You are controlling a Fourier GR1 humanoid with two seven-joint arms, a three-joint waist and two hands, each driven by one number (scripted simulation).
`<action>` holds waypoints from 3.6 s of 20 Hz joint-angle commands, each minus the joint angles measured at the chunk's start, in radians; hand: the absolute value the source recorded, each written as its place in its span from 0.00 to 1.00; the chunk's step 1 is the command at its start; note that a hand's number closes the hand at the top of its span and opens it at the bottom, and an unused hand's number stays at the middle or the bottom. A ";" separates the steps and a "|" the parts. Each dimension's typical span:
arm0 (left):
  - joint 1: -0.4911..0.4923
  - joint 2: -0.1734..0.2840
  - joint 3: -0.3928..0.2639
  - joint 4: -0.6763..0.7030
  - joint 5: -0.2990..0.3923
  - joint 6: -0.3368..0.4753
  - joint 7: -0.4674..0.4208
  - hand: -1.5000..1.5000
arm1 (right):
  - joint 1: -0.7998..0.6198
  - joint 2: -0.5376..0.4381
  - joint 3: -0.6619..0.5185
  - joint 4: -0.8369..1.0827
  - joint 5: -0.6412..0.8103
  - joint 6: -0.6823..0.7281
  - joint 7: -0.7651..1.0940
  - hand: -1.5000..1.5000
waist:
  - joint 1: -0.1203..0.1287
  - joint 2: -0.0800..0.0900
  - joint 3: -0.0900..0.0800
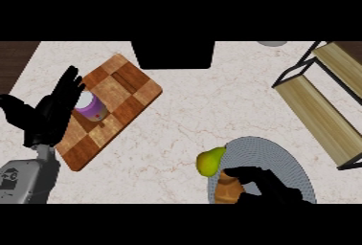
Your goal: Pick the croissant from the placemat and place it in the tiered shelf
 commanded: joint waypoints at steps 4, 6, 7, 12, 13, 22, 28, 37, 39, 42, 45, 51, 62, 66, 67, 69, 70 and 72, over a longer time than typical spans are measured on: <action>-0.015 -0.002 -0.005 -0.006 -0.011 0.000 0.022 0.50 | -0.210 0.052 -0.266 -0.207 -0.062 0.273 0.158 1.00 | 0.015 0.004 0.000; 0.012 0.003 0.013 -0.011 0.015 -0.024 0.003 0.50 | -0.209 0.016 -0.346 -0.267 -0.115 0.350 0.161 1.00 | 0.009 0.002 0.000; -0.003 -0.013 -0.001 0.023 -0.013 -0.006 -0.012 0.50 | -0.236 0.038 -0.393 -0.220 -0.137 0.330 0.144 1.00 | 0.007 0.005 0.001; 0.065 -0.001 0.013 -0.018 0.003 -0.032 -0.040 0.50 | -0.370 0.023 -0.689 -0.144 -0.229 0.427 0.102 1.00 | 0.017 0.005 0.002; -0.018 0.017 0.023 -0.016 0.013 -0.021 0.041 0.50 | -0.311 0.013 -0.722 -0.182 -0.252 0.427 0.069 1.00 | -0.002 0.003 0.003; 0.036 -0.001 0.022 -0.024 0.004 -0.020 -0.001 0.50 | -0.446 0.010 -1.150 -0.012 -0.435 0.486 -0.071 1.00 | -0.010 -0.001 0.004; 0.033 0.001 0.042 0.036 0.010 -0.045 -0.041 0.50 | -0.433 -0.168 -1.485 0.198 -0.698 0.510 -0.247 1.00 | -0.009 0.002 0.003; 0.019 -0.025 0.028 0.001 -0.017 -0.042 -0.013 0.50 | -0.319 -0.350 -1.620 0.529 -0.785 0.458 -0.538 1.00 | 0.009 0.005 0.002; 0.031 0.005 0.057 -0.002 0.001 -0.082 -0.018 0.50 | -0.319 -0.376 -1.591 0.581 -0.762 0.428 -0.564 1.00 | 0.013 0.005 0.001; -0.040 -0.005 0.058 0.008 -0.012 -0.050 0.026 0.50 | -0.384 -0.478 -1.603 0.722 -0.783 0.414 -0.591 1.00 | 0.014 0.005 0.001; -0.003 -0.039 0.042 0.036 -0.036 -0.061 -0.033 0.50 | -0.318 -0.467 -1.600 0.664 -0.819 0.410 -0.582 1.00 | 0.010 0.004 0.001; -0.069 -0.043 0.018 0.007 -0.048 -0.034 0.062 0.50 | -0.389 -0.437 -1.576 0.927 -0.660 0.126 -0.710 0.00 | 0.019 0.007 0.002; -0.001 -0.066 0.033 0.031 -0.063 -0.051 -0.034 0.50 | -0.453 -0.689 -1.678 1.191 -0.869 0.192 -0.811 0.00 | 0.012 0.005 0.001; -0.003 -0.054 0.045 -0.019 -0.045 -0.041 0.030 0.50 | -0.427 -0.787 -1.737 1.320 -0.992 0.426 -0.750 0.00 | 0.006 0.003 0.002; 0.004 -0.032 0.073 0.017 -0.033 -0.070 -0.022 0.50 | -0.409 -0.794 -1.737 1.367 -0.990 0.432 -0.780 0.00 | 0.009 0.005 0.002; -0.001 -0.070 0.035 -0.036 -0.049 -0.032 0.043 0.50 | -0.381 -0.857 -1.775 1.436 -1.016 0.462 -0.807 0.00 | 0.010 0.004 0.002; -0.020 -0.064 0.039 0.007 -0.073 -0.028 -0.003 0.50 | -0.355 -0.922 -1.805 1.487 -1.030 0.513 -0.855 0.00 | 0.004 0.005 0.002; 0.048 -0.053 0.045 -0.060 -0.034 -0.065 0.023 0.50 | -0.312 -0.998 -1.851 1.571 -1.044 0.554 -0.927 0.00 | 0.009 0.004 0.003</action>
